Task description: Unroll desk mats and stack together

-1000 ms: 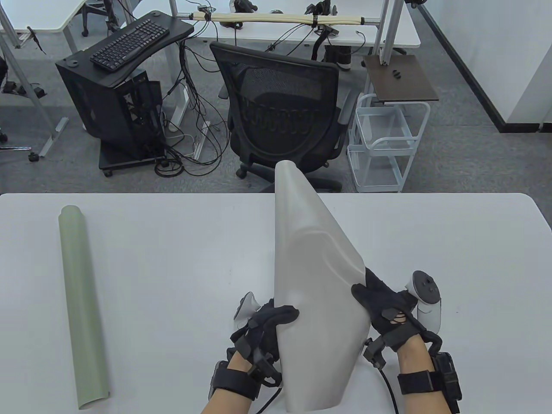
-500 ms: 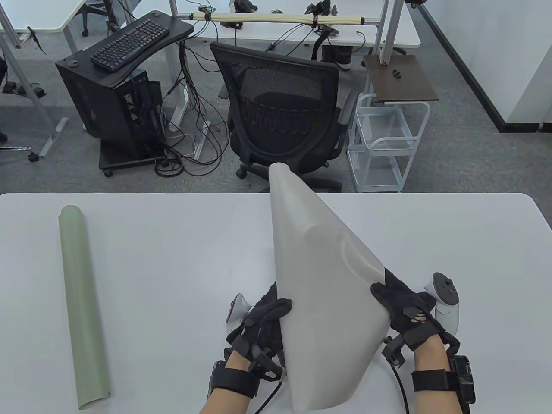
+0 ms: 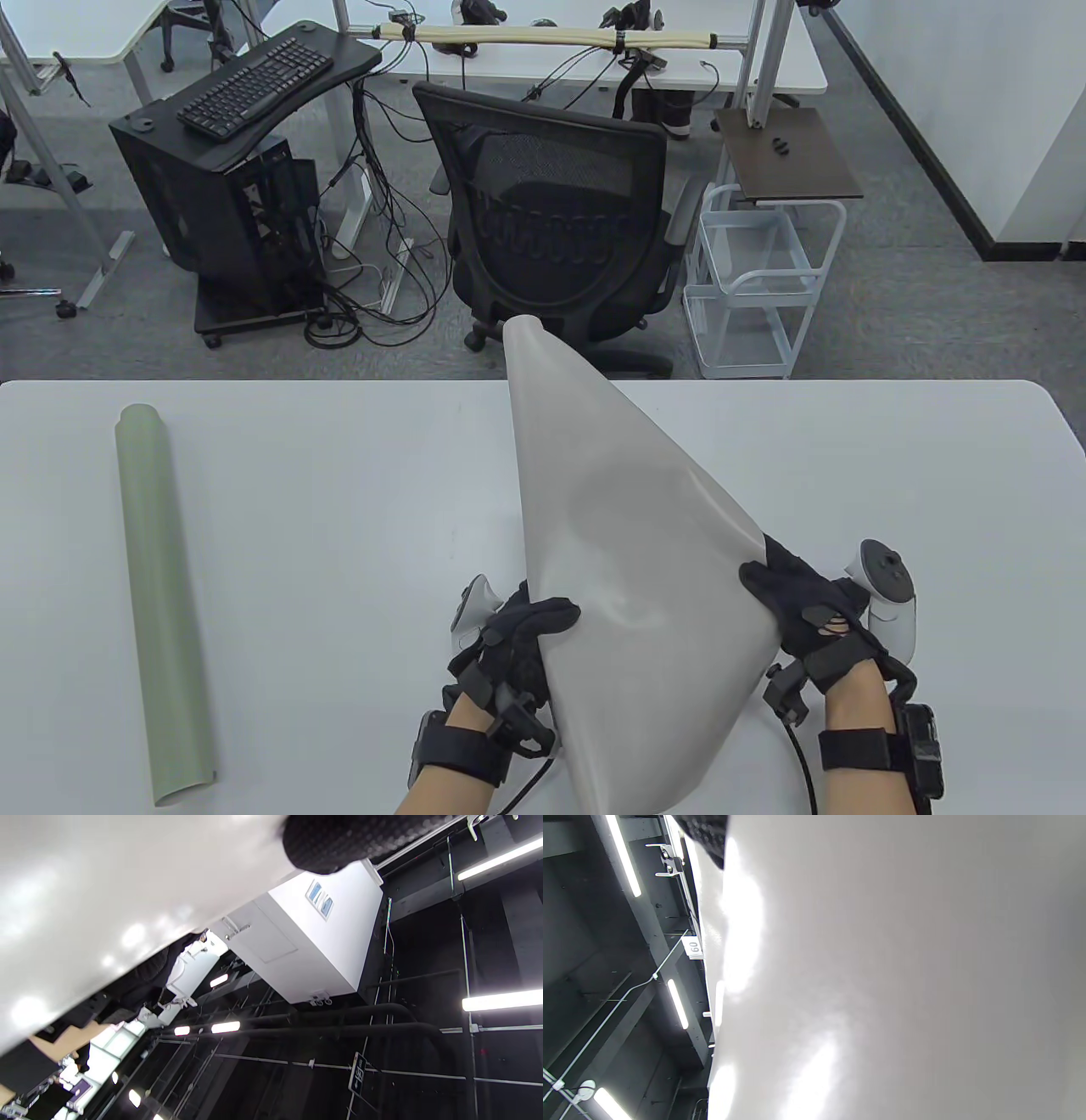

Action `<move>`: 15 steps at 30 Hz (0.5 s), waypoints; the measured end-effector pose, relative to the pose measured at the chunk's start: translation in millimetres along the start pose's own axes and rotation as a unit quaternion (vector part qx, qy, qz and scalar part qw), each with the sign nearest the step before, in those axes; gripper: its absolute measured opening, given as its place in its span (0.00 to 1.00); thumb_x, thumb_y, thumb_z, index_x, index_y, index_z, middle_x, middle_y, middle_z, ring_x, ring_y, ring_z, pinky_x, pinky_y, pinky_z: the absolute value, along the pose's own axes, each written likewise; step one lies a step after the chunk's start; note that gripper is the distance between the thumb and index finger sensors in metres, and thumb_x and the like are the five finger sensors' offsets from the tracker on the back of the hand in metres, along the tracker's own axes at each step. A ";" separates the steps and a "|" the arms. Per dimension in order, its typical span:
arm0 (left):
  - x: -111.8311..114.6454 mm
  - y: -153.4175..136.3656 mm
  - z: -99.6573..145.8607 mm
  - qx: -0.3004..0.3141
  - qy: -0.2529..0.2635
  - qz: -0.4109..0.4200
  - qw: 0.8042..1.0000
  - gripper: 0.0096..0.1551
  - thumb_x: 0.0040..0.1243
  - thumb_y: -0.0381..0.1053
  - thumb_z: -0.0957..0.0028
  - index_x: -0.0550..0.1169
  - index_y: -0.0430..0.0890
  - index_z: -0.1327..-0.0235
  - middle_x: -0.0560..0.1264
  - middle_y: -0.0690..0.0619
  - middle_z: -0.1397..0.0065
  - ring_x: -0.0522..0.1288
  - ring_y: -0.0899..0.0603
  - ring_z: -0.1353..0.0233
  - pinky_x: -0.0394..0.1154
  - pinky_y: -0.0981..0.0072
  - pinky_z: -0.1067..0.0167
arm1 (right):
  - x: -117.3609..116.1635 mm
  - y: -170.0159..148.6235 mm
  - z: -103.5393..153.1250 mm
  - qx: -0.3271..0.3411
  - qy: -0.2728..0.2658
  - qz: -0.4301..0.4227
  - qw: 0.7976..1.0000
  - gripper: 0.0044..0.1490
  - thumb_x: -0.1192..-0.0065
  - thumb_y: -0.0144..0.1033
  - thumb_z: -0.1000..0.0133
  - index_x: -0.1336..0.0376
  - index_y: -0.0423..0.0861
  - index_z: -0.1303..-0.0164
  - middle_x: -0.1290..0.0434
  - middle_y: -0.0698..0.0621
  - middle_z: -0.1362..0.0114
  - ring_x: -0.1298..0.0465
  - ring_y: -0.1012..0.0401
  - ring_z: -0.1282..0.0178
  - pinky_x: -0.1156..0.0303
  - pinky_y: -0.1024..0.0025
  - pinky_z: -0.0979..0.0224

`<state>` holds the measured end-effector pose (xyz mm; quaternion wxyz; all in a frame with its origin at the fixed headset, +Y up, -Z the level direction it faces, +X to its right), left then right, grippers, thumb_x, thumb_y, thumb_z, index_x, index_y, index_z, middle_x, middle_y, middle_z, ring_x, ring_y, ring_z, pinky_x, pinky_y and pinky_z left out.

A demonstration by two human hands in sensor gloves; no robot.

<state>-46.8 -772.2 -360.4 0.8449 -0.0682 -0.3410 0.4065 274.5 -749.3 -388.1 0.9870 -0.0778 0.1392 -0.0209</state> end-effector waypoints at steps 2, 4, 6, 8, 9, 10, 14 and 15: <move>-5.8 1.1 2.4 -0.002 0.022 -0.007 1.000 0.54 0.59 0.48 0.46 0.32 0.58 0.32 0.52 0.45 0.17 0.71 0.37 0.25 0.72 0.41 0.30 | 5.5 -1.2 2.7 -0.010 -0.007 0.000 1.000 0.31 0.44 0.35 0.41 0.40 0.61 0.26 0.20 0.50 0.52 0.18 0.61 0.69 0.19 0.65 0.60; -11.6 -0.7 3.8 -0.004 0.041 -0.012 0.999 0.55 0.59 0.50 0.46 0.31 0.55 0.33 0.50 0.44 0.18 0.71 0.39 0.26 0.73 0.45 0.31 | 11.3 -2.1 5.2 -0.013 -0.017 0.000 1.000 0.30 0.44 0.35 0.41 0.39 0.61 0.26 0.20 0.49 0.52 0.18 0.61 0.69 0.19 0.65 0.60; -14.4 -0.4 5.4 0.001 0.059 0.004 0.998 0.56 0.60 0.51 0.47 0.31 0.52 0.34 0.52 0.47 0.18 0.73 0.41 0.28 0.75 0.49 0.32 | 17.0 -2.0 7.5 -0.012 -0.032 0.001 0.999 0.30 0.43 0.35 0.41 0.39 0.60 0.26 0.19 0.49 0.52 0.18 0.61 0.69 0.19 0.65 0.61; -19.5 0.8 8.3 0.000 0.086 0.016 0.996 0.55 0.67 0.54 0.48 0.41 0.48 0.29 0.57 0.53 0.20 0.75 0.44 0.32 0.77 0.53 0.34 | 22.7 -2.2 10.0 -0.012 -0.043 0.003 0.999 0.30 0.43 0.35 0.41 0.38 0.61 0.26 0.19 0.49 0.53 0.19 0.61 0.69 0.19 0.65 0.61; -22.2 1.2 7.7 -0.007 0.094 0.020 0.995 0.53 0.71 0.54 0.50 0.46 0.48 0.29 0.61 0.55 0.23 0.77 0.45 0.34 0.79 0.55 0.35 | 24.9 -2.4 10.8 -0.011 -0.043 0.001 0.999 0.30 0.43 0.35 0.41 0.38 0.61 0.27 0.19 0.49 0.53 0.19 0.61 0.69 0.19 0.65 0.61; -21.6 -0.1 6.6 -0.015 0.075 0.018 0.997 0.50 0.73 0.54 0.51 0.52 0.48 0.30 0.66 0.56 0.27 0.79 0.47 0.36 0.80 0.58 0.37 | 25.7 -2.9 11.1 -0.014 -0.041 0.005 0.999 0.30 0.43 0.35 0.41 0.38 0.61 0.26 0.19 0.49 0.53 0.19 0.61 0.69 0.19 0.65 0.60; -11.0 -4.2 0.9 -0.019 0.028 0.029 0.999 0.34 0.74 0.55 0.52 0.63 0.59 0.39 0.72 0.61 0.37 0.80 0.50 0.40 0.81 0.55 0.37 | 25.4 -5.9 9.2 -0.025 -0.050 0.015 0.998 0.29 0.43 0.36 0.41 0.37 0.61 0.27 0.19 0.50 0.53 0.19 0.61 0.69 0.19 0.65 0.60; -9.4 -2.1 0.2 -0.022 0.028 0.023 0.999 0.33 0.73 0.53 0.51 0.63 0.60 0.40 0.71 0.60 0.34 0.78 0.47 0.32 0.80 0.46 0.34 | 26.8 -6.7 9.2 -0.027 -0.055 0.018 0.998 0.29 0.43 0.36 0.42 0.37 0.61 0.28 0.19 0.50 0.53 0.19 0.61 0.69 0.19 0.64 0.60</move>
Point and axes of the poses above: the tracker on the back of each hand, its own y axis roughly to the thumb side, its own z axis roughly from the fingertips to the wrist, x = y × z, the point moved 2 cm from there along -z, roughly from the wrist to the fingertips
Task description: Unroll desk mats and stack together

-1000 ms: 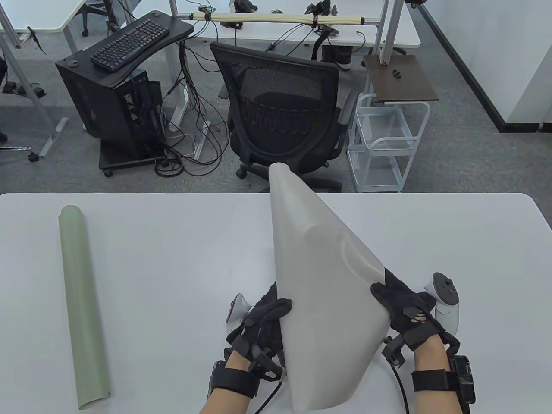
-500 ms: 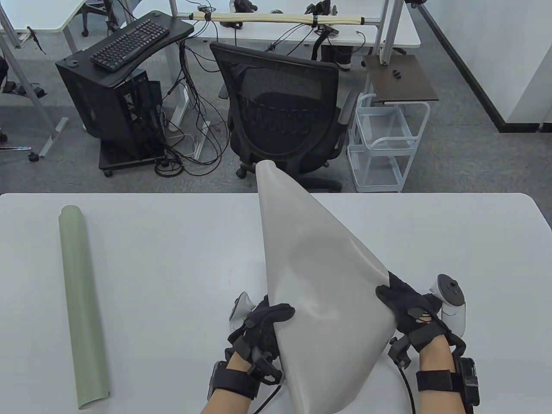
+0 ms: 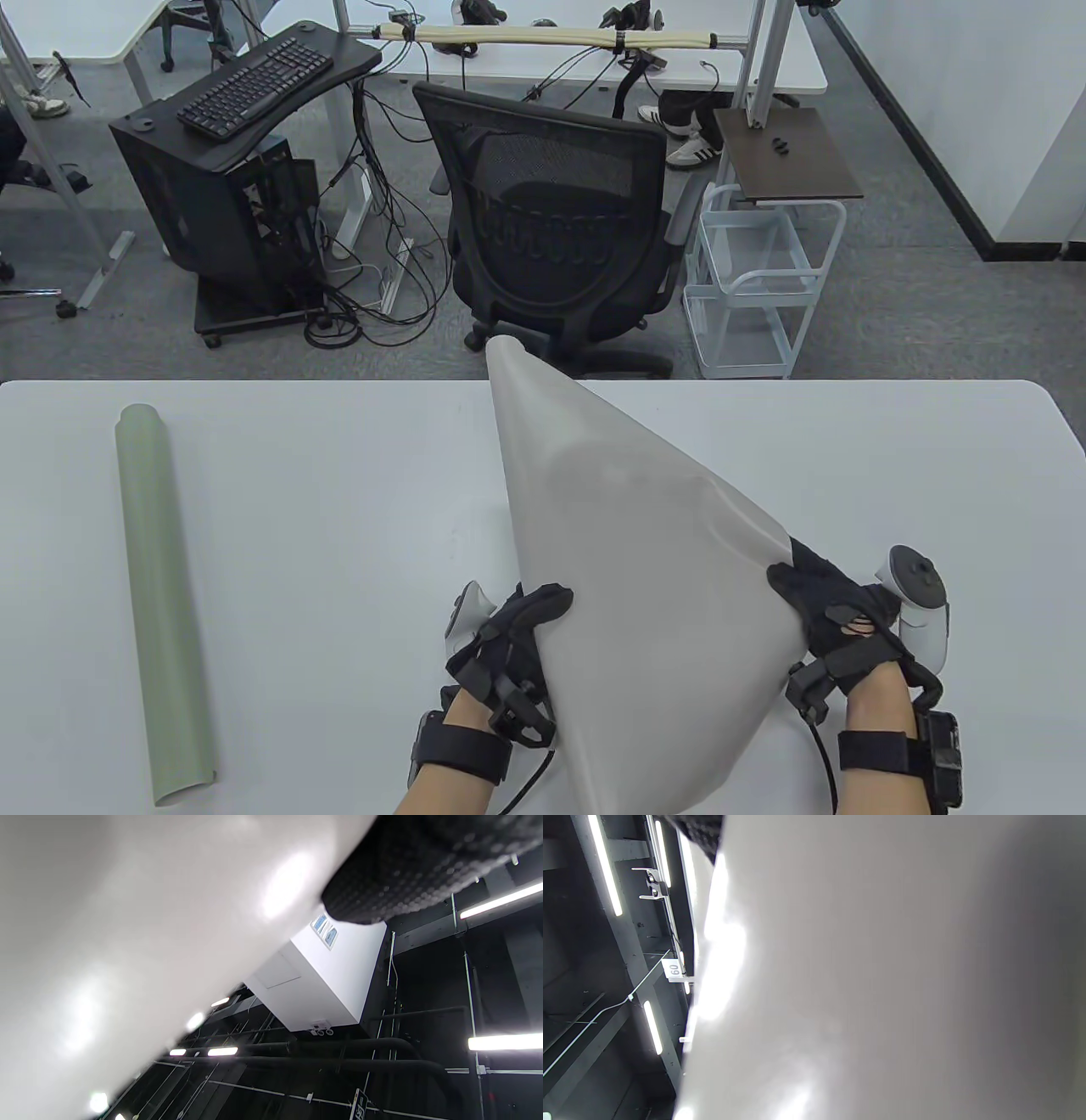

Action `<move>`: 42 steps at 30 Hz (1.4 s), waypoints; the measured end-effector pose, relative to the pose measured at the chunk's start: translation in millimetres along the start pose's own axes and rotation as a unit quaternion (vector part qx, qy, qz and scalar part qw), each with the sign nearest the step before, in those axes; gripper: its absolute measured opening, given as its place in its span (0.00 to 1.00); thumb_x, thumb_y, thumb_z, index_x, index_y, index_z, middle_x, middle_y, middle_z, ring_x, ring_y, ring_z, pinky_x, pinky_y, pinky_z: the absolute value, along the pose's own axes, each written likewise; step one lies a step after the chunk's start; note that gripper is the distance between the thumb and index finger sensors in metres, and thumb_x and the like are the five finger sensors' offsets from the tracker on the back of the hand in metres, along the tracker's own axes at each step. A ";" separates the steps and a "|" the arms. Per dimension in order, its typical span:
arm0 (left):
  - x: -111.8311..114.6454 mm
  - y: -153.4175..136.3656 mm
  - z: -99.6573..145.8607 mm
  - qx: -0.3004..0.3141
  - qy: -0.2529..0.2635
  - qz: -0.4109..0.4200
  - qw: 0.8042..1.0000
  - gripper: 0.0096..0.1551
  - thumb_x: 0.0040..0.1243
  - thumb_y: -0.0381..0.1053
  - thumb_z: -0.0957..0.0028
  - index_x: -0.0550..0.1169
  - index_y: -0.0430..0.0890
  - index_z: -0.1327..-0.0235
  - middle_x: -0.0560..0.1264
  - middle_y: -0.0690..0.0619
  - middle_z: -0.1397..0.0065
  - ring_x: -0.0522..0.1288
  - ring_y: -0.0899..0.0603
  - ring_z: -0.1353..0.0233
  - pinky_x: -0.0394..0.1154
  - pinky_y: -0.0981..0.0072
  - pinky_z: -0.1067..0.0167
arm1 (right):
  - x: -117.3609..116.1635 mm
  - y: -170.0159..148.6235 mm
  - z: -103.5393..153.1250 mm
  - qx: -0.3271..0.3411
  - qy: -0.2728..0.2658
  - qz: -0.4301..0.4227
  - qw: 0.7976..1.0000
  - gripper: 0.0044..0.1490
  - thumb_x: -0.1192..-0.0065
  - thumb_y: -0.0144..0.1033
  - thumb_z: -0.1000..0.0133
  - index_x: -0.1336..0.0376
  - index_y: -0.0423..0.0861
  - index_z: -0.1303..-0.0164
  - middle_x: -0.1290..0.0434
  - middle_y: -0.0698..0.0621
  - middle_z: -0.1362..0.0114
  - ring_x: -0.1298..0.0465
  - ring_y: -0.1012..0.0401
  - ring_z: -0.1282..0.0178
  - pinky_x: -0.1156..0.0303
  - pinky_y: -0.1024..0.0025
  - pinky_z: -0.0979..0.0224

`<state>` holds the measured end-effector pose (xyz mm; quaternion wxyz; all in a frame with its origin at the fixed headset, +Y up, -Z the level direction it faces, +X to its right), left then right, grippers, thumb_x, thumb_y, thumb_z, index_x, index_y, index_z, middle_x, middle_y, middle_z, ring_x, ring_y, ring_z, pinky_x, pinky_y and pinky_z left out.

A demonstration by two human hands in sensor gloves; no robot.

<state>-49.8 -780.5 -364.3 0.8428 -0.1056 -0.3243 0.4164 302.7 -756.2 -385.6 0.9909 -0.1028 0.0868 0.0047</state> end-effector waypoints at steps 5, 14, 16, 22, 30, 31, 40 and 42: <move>2.5 5.0 -0.7 0.015 -0.036 -0.010 0.999 0.49 0.65 0.45 0.49 0.42 0.49 0.36 0.58 0.46 0.22 0.77 0.33 0.27 0.80 0.43 0.34 | 7.5 -0.4 4.9 -0.007 0.004 0.010 1.000 0.29 0.42 0.35 0.42 0.37 0.60 0.28 0.19 0.50 0.51 0.18 0.59 0.66 0.19 0.62 0.57; -10.7 28.3 12.7 -0.064 0.086 -0.250 0.962 0.58 0.67 0.44 0.47 0.34 0.62 0.32 0.59 0.47 0.22 0.79 0.40 0.34 0.77 0.44 0.36 | 21.7 -13.3 6.8 -0.061 -0.024 0.044 0.997 0.29 0.42 0.37 0.41 0.38 0.57 0.27 0.19 0.51 0.50 0.15 0.60 0.65 0.17 0.63 0.56; -11.5 34.1 15.1 -0.079 0.120 -0.305 0.941 0.58 0.67 0.44 0.47 0.34 0.62 0.32 0.58 0.47 0.22 0.79 0.41 0.34 0.77 0.45 0.37 | 23.1 -14.8 7.5 -0.076 -0.031 0.070 0.994 0.29 0.41 0.38 0.41 0.38 0.55 0.27 0.17 0.52 0.50 0.13 0.61 0.68 0.15 0.67 0.61; -14.6 45.6 19.3 -0.103 0.218 -0.402 0.884 0.57 0.66 0.43 0.46 0.34 0.61 0.32 0.58 0.46 0.22 0.78 0.40 0.34 0.77 0.44 0.37 | 20.4 -15.0 9.6 -0.097 -0.050 0.071 0.991 0.39 0.41 0.43 0.40 0.48 0.42 0.23 0.18 0.51 0.46 0.11 0.62 0.72 0.13 0.73 0.68; -38.0 47.4 6.1 -0.196 0.320 -0.428 0.822 0.57 0.65 0.43 0.46 0.34 0.57 0.33 0.58 0.44 0.23 0.79 0.40 0.35 0.78 0.45 0.37 | 16.5 -16.3 10.5 -0.119 -0.003 0.134 0.984 0.49 0.40 0.49 0.40 0.63 0.52 0.18 0.33 0.37 0.24 0.14 0.50 0.48 0.15 0.63 0.54; -41.6 47.7 3.3 -0.206 0.330 -0.427 0.816 0.57 0.65 0.43 0.47 0.34 0.57 0.33 0.58 0.45 0.23 0.79 0.40 0.35 0.78 0.45 0.37 | 15.1 -19.0 10.6 -0.124 0.009 0.141 0.982 0.47 0.40 0.49 0.41 0.60 0.54 0.18 0.35 0.37 0.23 0.15 0.49 0.47 0.15 0.62 0.53; -51.1 56.4 -22.0 -0.254 0.375 -0.449 0.770 0.57 0.65 0.43 0.47 0.34 0.55 0.33 0.59 0.45 0.24 0.80 0.40 0.36 0.79 0.46 0.37 | 23.0 -39.2 30.5 -0.140 0.156 0.058 0.976 0.33 0.36 0.48 0.43 0.35 0.56 0.25 0.34 0.36 0.22 0.14 0.43 0.46 0.15 0.57 0.53; -53.0 56.9 -25.6 -0.266 0.381 -0.455 0.760 0.57 0.65 0.43 0.47 0.34 0.55 0.33 0.58 0.45 0.24 0.80 0.41 0.36 0.80 0.46 0.38 | 21.3 -36.5 34.0 -0.142 0.168 0.079 0.972 0.33 0.35 0.48 0.44 0.33 0.55 0.26 0.29 0.35 0.26 0.11 0.47 0.54 0.13 0.64 0.60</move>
Point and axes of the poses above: the tracker on the back of each hand, its own y axis roughly to the thumb side, its own z axis roughly from the fingertips to the wrist, x = y × z, the point moved 2 cm from there along -z, roughly from the wrist to the fingertips
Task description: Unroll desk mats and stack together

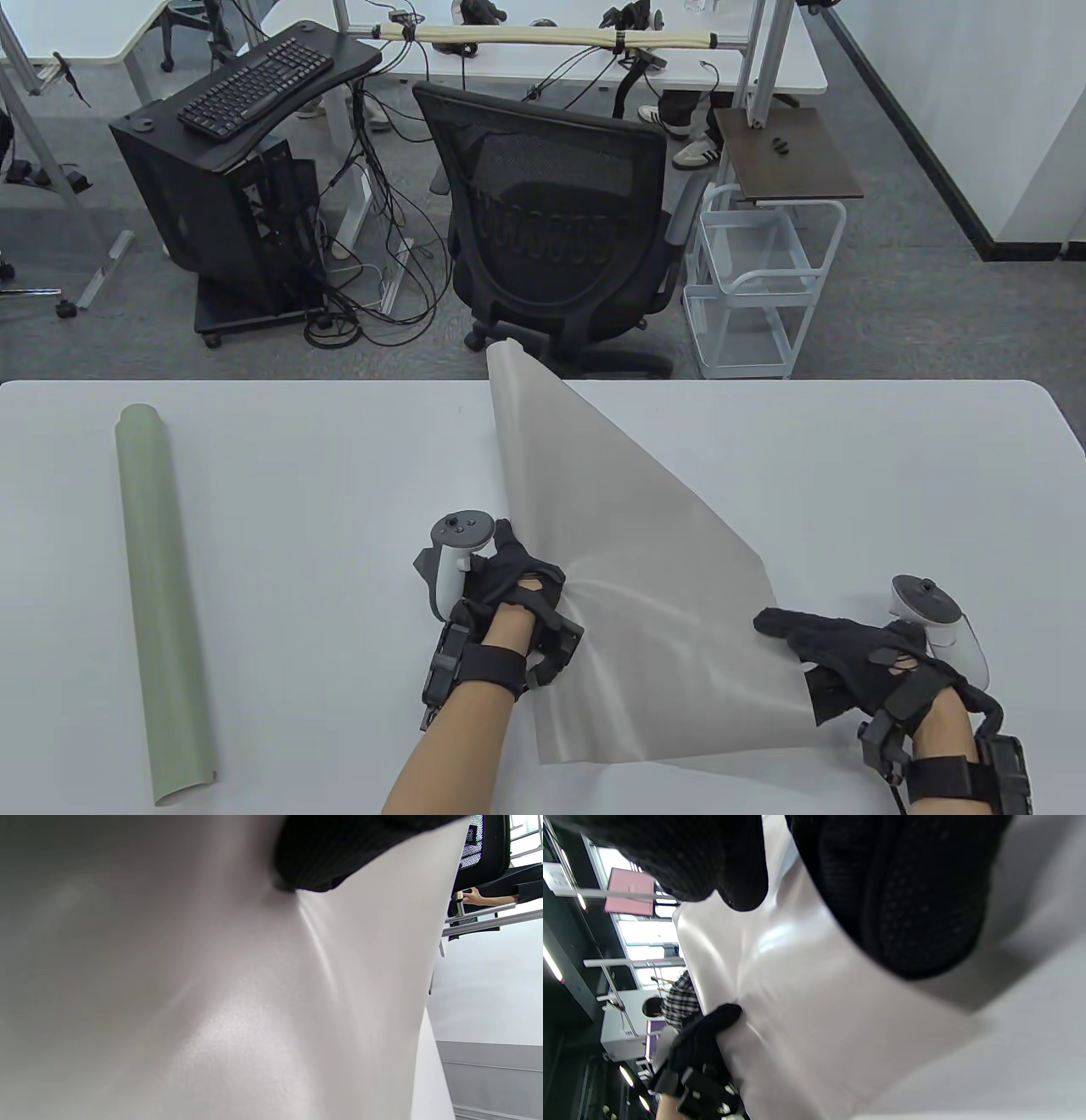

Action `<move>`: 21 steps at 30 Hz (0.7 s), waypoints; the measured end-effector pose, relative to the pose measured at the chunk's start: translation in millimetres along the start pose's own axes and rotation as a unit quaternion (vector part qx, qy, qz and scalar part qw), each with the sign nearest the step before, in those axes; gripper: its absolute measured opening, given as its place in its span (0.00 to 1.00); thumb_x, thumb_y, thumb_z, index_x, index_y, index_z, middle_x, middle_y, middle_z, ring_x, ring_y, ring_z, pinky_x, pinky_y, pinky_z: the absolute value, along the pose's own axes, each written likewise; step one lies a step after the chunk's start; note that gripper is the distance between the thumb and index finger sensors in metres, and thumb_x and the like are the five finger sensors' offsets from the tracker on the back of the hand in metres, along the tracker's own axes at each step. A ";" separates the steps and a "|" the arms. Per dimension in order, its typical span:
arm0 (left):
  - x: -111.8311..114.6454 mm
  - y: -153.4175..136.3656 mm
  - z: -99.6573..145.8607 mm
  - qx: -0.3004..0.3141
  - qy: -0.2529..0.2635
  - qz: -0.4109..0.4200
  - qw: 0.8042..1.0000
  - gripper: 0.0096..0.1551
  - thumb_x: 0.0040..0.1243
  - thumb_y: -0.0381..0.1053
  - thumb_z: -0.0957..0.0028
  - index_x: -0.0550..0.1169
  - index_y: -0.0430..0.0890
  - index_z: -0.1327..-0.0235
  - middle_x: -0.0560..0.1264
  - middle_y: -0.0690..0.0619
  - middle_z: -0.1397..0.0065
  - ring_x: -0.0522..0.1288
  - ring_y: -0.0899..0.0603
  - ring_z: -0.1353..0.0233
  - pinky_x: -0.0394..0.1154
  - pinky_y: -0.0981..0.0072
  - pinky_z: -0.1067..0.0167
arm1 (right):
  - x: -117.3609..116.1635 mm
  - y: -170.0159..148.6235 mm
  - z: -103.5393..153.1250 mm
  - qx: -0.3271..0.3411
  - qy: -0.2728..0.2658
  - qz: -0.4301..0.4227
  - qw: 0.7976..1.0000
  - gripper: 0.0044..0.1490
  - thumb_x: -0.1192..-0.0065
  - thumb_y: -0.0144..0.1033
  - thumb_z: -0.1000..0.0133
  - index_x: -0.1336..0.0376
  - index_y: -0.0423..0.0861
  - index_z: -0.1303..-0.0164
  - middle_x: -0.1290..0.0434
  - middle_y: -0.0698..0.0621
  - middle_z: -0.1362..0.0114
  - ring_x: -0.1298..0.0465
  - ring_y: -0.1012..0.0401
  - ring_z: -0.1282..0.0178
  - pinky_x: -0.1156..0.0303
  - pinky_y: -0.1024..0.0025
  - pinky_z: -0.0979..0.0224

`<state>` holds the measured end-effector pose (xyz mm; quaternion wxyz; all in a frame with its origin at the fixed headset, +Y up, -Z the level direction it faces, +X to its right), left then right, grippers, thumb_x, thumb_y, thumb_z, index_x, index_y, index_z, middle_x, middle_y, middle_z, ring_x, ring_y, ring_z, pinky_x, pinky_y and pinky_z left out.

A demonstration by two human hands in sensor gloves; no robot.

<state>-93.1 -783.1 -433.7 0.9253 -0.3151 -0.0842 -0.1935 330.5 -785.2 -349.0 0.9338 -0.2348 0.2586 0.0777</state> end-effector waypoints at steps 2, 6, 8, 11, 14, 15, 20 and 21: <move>4.1 0.9 -3.7 -0.015 -0.004 -0.018 1.000 0.57 0.65 0.44 0.47 0.34 0.55 0.33 0.58 0.45 0.24 0.80 0.41 0.36 0.80 0.46 0.39 | -3.9 1.3 -0.9 -0.019 0.000 0.031 0.999 0.33 0.35 0.47 0.44 0.35 0.55 0.26 0.28 0.35 0.27 0.10 0.49 0.59 0.13 0.67 0.62; 9.4 8.9 -4.7 -0.025 0.025 -0.087 0.996 0.58 0.66 0.45 0.47 0.33 0.54 0.33 0.58 0.45 0.24 0.81 0.41 0.37 0.80 0.47 0.39 | -6.6 -2.0 -5.9 -0.068 -0.011 0.078 0.995 0.33 0.37 0.48 0.42 0.36 0.55 0.25 0.31 0.36 0.26 0.14 0.49 0.53 0.17 0.61 0.54; 11.5 13.9 -3.7 -0.031 0.042 -0.138 0.989 0.59 0.66 0.46 0.47 0.33 0.53 0.33 0.58 0.44 0.24 0.81 0.42 0.38 0.81 0.49 0.40 | -4.3 -4.0 -10.2 -0.079 -0.032 0.083 0.993 0.34 0.39 0.48 0.41 0.39 0.55 0.23 0.45 0.37 0.18 0.28 0.41 0.31 0.27 0.49 0.36; 16.7 17.3 -3.3 -0.038 0.054 -0.172 0.983 0.59 0.67 0.47 0.48 0.33 0.53 0.33 0.59 0.44 0.25 0.81 0.43 0.38 0.81 0.50 0.40 | 2.4 -1.2 -19.0 -0.072 -0.097 0.082 0.989 0.35 0.40 0.49 0.41 0.41 0.54 0.22 0.47 0.37 0.17 0.32 0.44 0.27 0.32 0.47 0.30; 23.3 20.3 -1.0 -0.039 0.068 -0.214 0.974 0.60 0.67 0.48 0.48 0.32 0.53 0.33 0.58 0.45 0.24 0.80 0.45 0.38 0.81 0.51 0.40 | 10.2 3.3 -30.9 -0.073 -0.128 0.046 0.988 0.35 0.40 0.48 0.41 0.40 0.52 0.22 0.45 0.32 0.20 0.31 0.43 0.29 0.31 0.48 0.30; 24.4 20.1 -0.6 -0.040 0.069 -0.217 0.973 0.60 0.67 0.48 0.48 0.32 0.53 0.33 0.58 0.44 0.24 0.80 0.45 0.38 0.81 0.52 0.39 | 14.2 5.5 -34.9 -0.072 -0.144 0.039 0.986 0.36 0.40 0.49 0.41 0.40 0.51 0.22 0.44 0.31 0.21 0.31 0.42 0.30 0.31 0.48 0.30; 21.5 13.8 -1.5 -0.035 0.054 -0.196 0.978 0.60 0.67 0.49 0.48 0.32 0.53 0.34 0.57 0.44 0.24 0.79 0.46 0.38 0.80 0.54 0.39 | 36.8 12.0 -47.6 -0.064 -0.185 -0.027 0.980 0.36 0.41 0.50 0.41 0.42 0.52 0.21 0.48 0.27 0.20 0.31 0.34 0.32 0.32 0.45 0.28; 20.1 12.0 -2.1 -0.034 0.048 -0.189 0.980 0.60 0.67 0.48 0.48 0.32 0.53 0.33 0.58 0.44 0.24 0.79 0.46 0.38 0.81 0.53 0.40 | 39.3 13.1 -49.4 -0.055 -0.191 -0.043 0.979 0.36 0.41 0.49 0.41 0.43 0.53 0.21 0.50 0.27 0.19 0.31 0.33 0.32 0.32 0.44 0.28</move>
Point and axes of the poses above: the tracker on the back of each hand, its own y axis roughly to the thumb side, its own z axis roughly from the fingertips to the wrist, x = y × z, the point moved 2 cm from there along -z, roughly from the wrist to the fingertips
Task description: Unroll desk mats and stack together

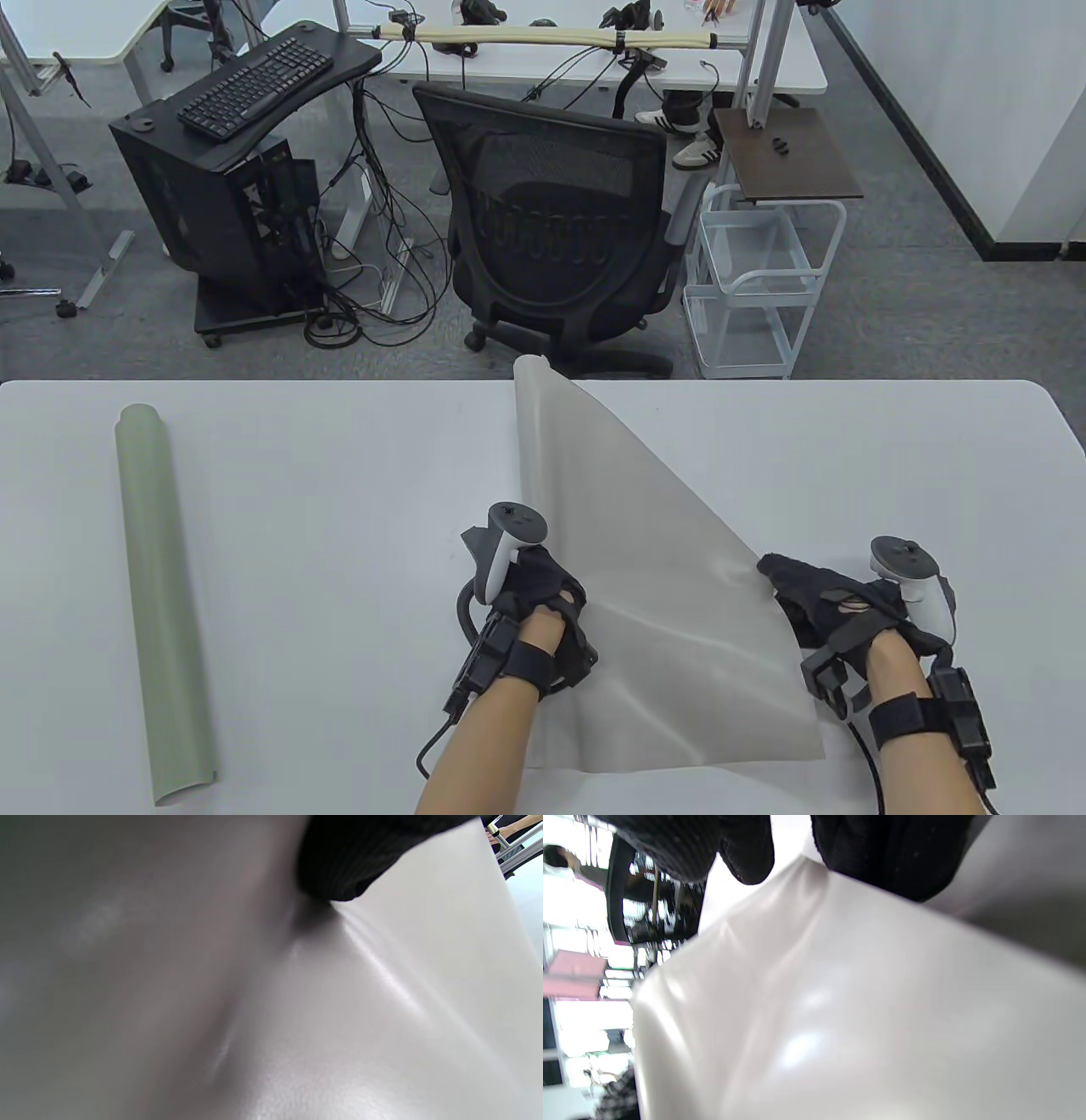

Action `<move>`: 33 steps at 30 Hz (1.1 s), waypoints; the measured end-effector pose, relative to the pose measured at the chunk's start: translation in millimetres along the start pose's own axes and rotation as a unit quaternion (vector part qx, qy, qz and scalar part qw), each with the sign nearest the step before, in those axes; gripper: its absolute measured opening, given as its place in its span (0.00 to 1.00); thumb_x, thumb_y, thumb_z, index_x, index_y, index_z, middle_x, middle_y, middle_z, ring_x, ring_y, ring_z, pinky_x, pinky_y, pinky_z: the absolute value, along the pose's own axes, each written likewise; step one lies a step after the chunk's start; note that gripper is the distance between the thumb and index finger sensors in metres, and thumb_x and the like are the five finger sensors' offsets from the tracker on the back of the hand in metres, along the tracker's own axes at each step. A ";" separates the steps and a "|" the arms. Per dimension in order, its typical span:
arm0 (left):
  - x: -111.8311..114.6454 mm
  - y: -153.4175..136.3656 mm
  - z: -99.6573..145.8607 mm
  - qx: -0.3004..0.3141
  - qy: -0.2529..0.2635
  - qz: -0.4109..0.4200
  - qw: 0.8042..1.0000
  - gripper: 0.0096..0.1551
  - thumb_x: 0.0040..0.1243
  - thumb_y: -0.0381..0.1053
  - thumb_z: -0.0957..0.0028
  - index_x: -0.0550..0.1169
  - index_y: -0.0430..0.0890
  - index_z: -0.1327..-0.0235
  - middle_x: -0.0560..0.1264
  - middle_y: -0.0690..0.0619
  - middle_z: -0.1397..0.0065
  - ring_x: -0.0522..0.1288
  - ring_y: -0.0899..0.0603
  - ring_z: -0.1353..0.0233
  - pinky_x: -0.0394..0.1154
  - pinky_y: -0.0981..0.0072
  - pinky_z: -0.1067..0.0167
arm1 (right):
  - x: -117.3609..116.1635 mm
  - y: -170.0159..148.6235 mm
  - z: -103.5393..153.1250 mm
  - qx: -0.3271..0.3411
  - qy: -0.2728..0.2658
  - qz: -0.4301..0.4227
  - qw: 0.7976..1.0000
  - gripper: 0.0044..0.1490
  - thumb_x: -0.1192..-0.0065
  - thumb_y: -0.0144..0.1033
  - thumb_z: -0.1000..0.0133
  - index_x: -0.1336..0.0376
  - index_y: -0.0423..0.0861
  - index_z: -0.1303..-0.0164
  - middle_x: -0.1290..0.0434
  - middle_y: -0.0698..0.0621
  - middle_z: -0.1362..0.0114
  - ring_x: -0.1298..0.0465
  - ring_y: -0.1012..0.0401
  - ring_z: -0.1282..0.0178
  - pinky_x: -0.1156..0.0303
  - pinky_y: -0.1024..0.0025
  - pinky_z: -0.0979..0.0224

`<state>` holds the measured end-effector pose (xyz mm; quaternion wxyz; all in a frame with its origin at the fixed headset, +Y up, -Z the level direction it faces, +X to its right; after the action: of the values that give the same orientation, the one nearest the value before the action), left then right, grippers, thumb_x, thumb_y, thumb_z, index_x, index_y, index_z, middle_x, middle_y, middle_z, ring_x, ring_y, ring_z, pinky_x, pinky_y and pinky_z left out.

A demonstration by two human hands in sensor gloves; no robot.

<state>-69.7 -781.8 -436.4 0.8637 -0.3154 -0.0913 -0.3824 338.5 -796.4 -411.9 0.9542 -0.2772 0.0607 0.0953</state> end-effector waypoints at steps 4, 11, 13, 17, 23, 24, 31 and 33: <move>-0.8 -3.1 -0.7 0.011 -0.005 0.010 1.000 0.60 0.66 0.48 0.48 0.32 0.53 0.33 0.58 0.44 0.24 0.78 0.47 0.38 0.81 0.54 0.40 | 0.1 2.3 -9.0 -0.013 0.029 -0.044 0.999 0.38 0.40 0.50 0.41 0.44 0.51 0.21 0.51 0.24 0.20 0.32 0.30 0.33 0.26 0.49 0.33; -4.8 -12.4 -2.7 0.032 -0.047 0.036 0.998 0.59 0.66 0.48 0.48 0.32 0.53 0.33 0.58 0.44 0.24 0.78 0.47 0.37 0.79 0.53 0.39 | 2.3 -9.0 -19.0 -0.015 0.104 -0.117 0.988 0.35 0.43 0.53 0.39 0.40 0.50 0.23 0.38 0.34 0.27 0.23 0.47 0.42 0.22 0.59 0.42; -5.0 -14.3 -2.7 0.035 -0.051 0.042 0.997 0.58 0.66 0.48 0.48 0.34 0.54 0.33 0.58 0.44 0.24 0.78 0.46 0.37 0.79 0.53 0.39 | 1.7 -7.2 -21.8 0.005 0.116 -0.125 0.985 0.34 0.43 0.51 0.39 0.41 0.51 0.22 0.43 0.34 0.23 0.29 0.40 0.32 0.28 0.51 0.31; -4.0 -18.2 -3.7 0.036 -0.061 0.059 0.996 0.58 0.66 0.48 0.48 0.34 0.54 0.32 0.59 0.44 0.25 0.78 0.46 0.38 0.79 0.53 0.39 | 4.3 3.5 -28.6 0.058 0.103 -0.149 0.982 0.33 0.42 0.49 0.39 0.40 0.52 0.24 0.47 0.35 0.19 0.36 0.36 0.24 0.37 0.41 0.25; 1.3 -22.7 1.3 0.049 -0.070 0.064 0.994 0.58 0.67 0.48 0.49 0.35 0.55 0.32 0.59 0.44 0.25 0.78 0.47 0.38 0.79 0.55 0.39 | 11.9 30.5 -31.6 0.118 0.091 -0.185 0.971 0.33 0.41 0.49 0.39 0.40 0.54 0.23 0.48 0.38 0.16 0.38 0.38 0.21 0.42 0.37 0.23; 2.8 -22.0 3.1 0.050 -0.067 0.057 0.995 0.58 0.67 0.48 0.49 0.35 0.55 0.32 0.59 0.44 0.25 0.78 0.47 0.38 0.79 0.55 0.39 | 14.4 38.2 -32.0 0.130 0.079 -0.177 0.972 0.32 0.41 0.49 0.39 0.40 0.55 0.24 0.49 0.40 0.16 0.38 0.39 0.20 0.43 0.37 0.23; 10.0 -12.0 12.6 0.039 -0.028 -0.004 0.999 0.58 0.66 0.48 0.49 0.35 0.55 0.32 0.59 0.44 0.25 0.78 0.48 0.38 0.79 0.56 0.39 | 30.5 92.2 -34.0 0.171 0.014 -0.097 0.980 0.34 0.41 0.46 0.40 0.41 0.50 0.23 0.59 0.52 0.13 0.52 0.41 0.15 0.52 0.35 0.21; 12.4 -8.8 14.1 0.036 -0.020 -0.019 0.999 0.58 0.67 0.48 0.48 0.35 0.56 0.32 0.59 0.44 0.25 0.77 0.48 0.38 0.80 0.56 0.39 | 31.7 106.9 -35.9 0.181 -0.005 -0.087 0.980 0.34 0.40 0.43 0.41 0.40 0.46 0.24 0.57 0.56 0.13 0.54 0.42 0.15 0.56 0.35 0.21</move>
<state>-66.3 -785.0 -416.2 0.8650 -0.2897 -0.1286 -0.3890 344.1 -722.6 -502.7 0.9935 -0.1032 0.0478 0.0007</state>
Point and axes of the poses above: the tracker on the back of each hand, its own y axis roughly to the thumb side, its own z axis roughly from the fingertips to the wrist, x = y × z, the point moved 2 cm from there along -z, roughly from the wrist to the fingertips
